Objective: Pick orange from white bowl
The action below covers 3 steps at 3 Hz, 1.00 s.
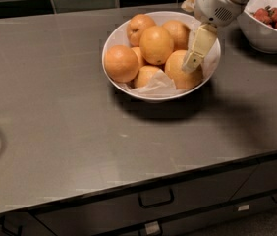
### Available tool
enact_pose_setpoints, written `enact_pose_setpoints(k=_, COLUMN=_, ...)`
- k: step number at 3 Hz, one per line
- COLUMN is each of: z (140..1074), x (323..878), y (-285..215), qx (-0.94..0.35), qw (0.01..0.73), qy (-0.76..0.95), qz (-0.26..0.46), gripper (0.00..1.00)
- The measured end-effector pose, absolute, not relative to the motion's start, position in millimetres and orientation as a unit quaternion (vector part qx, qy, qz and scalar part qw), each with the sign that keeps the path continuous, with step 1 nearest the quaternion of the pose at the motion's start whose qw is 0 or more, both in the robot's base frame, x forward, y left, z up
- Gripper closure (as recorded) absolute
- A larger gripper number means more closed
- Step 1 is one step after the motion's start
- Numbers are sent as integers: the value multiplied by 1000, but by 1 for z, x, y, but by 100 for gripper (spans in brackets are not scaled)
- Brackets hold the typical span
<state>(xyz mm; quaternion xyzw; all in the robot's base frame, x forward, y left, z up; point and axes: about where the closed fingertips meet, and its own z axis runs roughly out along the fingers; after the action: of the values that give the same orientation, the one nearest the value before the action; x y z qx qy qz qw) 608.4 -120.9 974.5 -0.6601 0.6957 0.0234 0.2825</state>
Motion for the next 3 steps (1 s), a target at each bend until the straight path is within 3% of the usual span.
enact_pose_setpoints(k=3, z=985, x=617, y=-79, qx=-691, qw=276, qy=667, qz=34, gripper=2)
